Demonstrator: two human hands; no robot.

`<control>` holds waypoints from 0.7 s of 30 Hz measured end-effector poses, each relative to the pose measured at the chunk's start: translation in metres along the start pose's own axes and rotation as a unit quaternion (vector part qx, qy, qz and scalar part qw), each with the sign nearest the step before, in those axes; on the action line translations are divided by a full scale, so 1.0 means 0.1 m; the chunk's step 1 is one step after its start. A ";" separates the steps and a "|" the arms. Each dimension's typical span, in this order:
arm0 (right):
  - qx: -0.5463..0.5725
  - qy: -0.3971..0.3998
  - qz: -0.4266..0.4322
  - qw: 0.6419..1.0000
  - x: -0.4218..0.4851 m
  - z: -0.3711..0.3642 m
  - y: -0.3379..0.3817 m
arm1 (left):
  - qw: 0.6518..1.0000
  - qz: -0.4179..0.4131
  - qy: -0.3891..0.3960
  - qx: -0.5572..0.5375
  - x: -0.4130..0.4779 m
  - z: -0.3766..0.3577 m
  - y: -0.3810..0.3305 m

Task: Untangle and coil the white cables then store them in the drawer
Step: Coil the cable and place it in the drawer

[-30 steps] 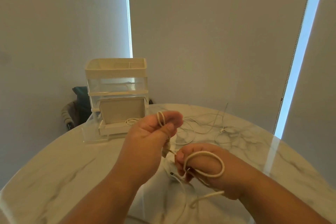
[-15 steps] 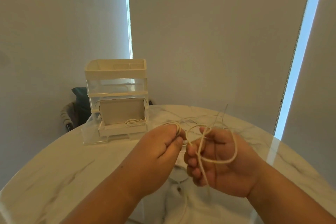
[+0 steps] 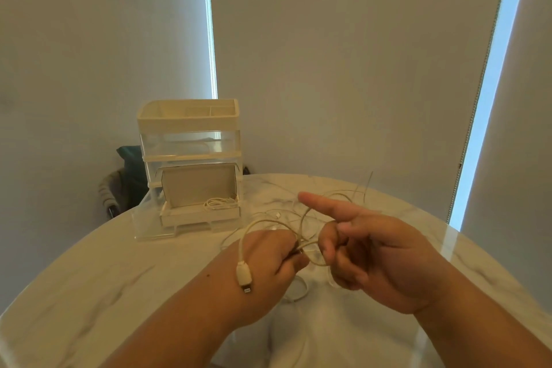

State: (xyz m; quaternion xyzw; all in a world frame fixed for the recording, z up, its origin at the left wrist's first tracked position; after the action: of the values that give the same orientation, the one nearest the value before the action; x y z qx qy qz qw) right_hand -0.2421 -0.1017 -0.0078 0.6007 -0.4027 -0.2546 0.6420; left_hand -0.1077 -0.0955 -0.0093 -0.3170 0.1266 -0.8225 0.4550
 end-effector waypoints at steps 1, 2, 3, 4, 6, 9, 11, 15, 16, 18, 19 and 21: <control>-0.032 -0.023 0.008 0.999 0.00 0.04 0.00 | 1.000 0.002 0.013 0.001 0.01 -0.02 0.01; -0.061 -0.044 0.015 0.997 0.00 0.07 0.01 | 1.000 0.004 0.022 -0.005 0.01 -0.03 0.03; -0.076 -0.061 0.025 0.995 0.00 0.09 0.03 | 0.999 0.008 0.028 -0.020 0.01 -0.04 0.05; -0.070 -0.076 0.039 0.994 -0.01 0.11 0.05 | 0.998 0.015 0.032 -0.043 0.01 -0.03 0.07; 0.003 -0.113 0.086 0.990 -0.04 0.16 0.16 | 0.995 0.028 0.022 -0.097 0.00 0.00 0.11; 0.151 -0.227 0.166 0.948 -0.16 0.43 0.34 | 0.984 0.029 -0.001 -0.179 0.00 0.07 0.11; 0.132 -0.317 0.168 0.924 -0.21 0.67 0.33 | 0.974 0.029 0.011 -0.223 -0.01 0.07 0.09; -0.196 -0.307 0.131 0.922 -0.09 0.54 0.23 | 0.918 0.068 0.085 -0.381 -0.06 -0.09 -0.01; -0.247 -0.245 0.129 0.929 -0.04 0.37 0.17 | 0.901 0.074 0.100 -0.416 -0.07 -0.13 -0.05; -0.286 -0.126 0.117 0.943 0.01 0.05 0.06 | 0.876 0.076 0.126 -0.459 -0.09 -0.19 -0.12; -0.277 -0.093 0.104 0.951 0.02 -0.04 0.01 | 0.872 0.075 0.132 -0.466 -0.09 -0.19 -0.14; -0.231 -0.070 0.082 0.967 0.04 -0.10 -0.05 | 0.872 0.079 0.132 -0.464 -0.09 -0.18 -0.14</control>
State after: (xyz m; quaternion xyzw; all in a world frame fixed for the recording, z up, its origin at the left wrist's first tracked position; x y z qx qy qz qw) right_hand -0.2314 -0.1001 -0.0111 0.3816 -0.4245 -0.3289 0.7523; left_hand -0.1247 -0.0818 -0.0197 -0.3693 0.5772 -0.6644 0.2985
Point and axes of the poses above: each hand's wrist, its own x-axis towards the middle knuckle, its own z-axis out of the back of the hand, y = z × x, the point moved 7 cm from there along x, towards the middle knuckle, and after that the axes turned 11 degrees about -x, right-handed, at the moved point
